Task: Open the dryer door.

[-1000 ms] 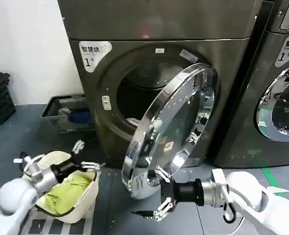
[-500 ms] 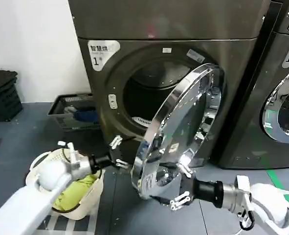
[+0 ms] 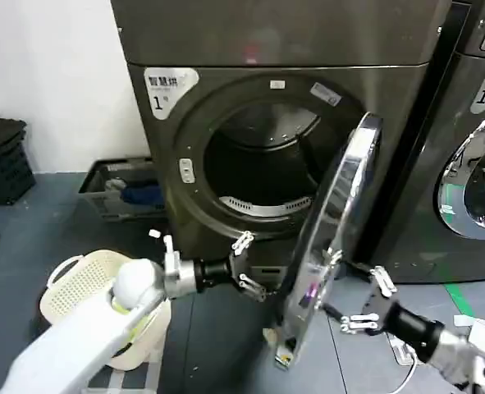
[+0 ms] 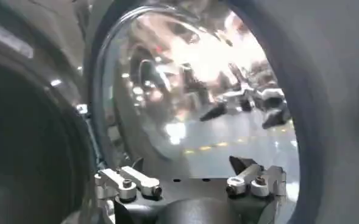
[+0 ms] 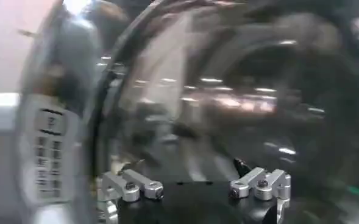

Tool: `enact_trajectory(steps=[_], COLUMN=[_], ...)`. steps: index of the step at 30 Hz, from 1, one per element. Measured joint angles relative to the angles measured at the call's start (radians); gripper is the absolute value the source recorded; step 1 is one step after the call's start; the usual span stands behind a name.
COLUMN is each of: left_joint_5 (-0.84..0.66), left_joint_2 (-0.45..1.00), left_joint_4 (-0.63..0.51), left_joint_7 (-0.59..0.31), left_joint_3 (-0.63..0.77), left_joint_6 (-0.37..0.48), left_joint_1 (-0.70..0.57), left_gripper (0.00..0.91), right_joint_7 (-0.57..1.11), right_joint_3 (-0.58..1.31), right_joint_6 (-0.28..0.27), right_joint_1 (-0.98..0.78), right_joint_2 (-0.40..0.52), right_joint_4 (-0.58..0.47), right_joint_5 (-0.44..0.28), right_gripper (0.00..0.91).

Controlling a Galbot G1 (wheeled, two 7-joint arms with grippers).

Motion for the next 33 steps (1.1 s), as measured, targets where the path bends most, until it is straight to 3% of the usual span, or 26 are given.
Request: enact_trajectory(steps=[14, 20, 33], left_joint_5=[0.019, 0.025, 0.077], left_joint_2=[-0.079, -0.11, -0.193], left_joint_4=[0.045, 0.067, 0.142], left_joint_7=[-0.009, -0.009, -0.065], left_joint_3=[0.096, 0.136, 0.241], left_joint_6=[-0.021, -0.031, -0.073], left_joint_1=[-0.074, -0.105, -0.178], left_gripper=[0.907, 0.907, 0.907], right_joint_7=[0.269, 0.386, 0.574], right_joint_3=[0.27, 0.38, 0.632], right_joint_6=[0.033, 0.031, -0.059], right_joint_1=[-0.16, -0.164, -0.109], right_joint_2=[0.335, 0.471, 0.67], right_joint_4=[-0.032, -0.102, -0.298], right_joint_5=[-0.206, -0.222, -0.196], right_gripper=[0.907, 0.907, 0.907])
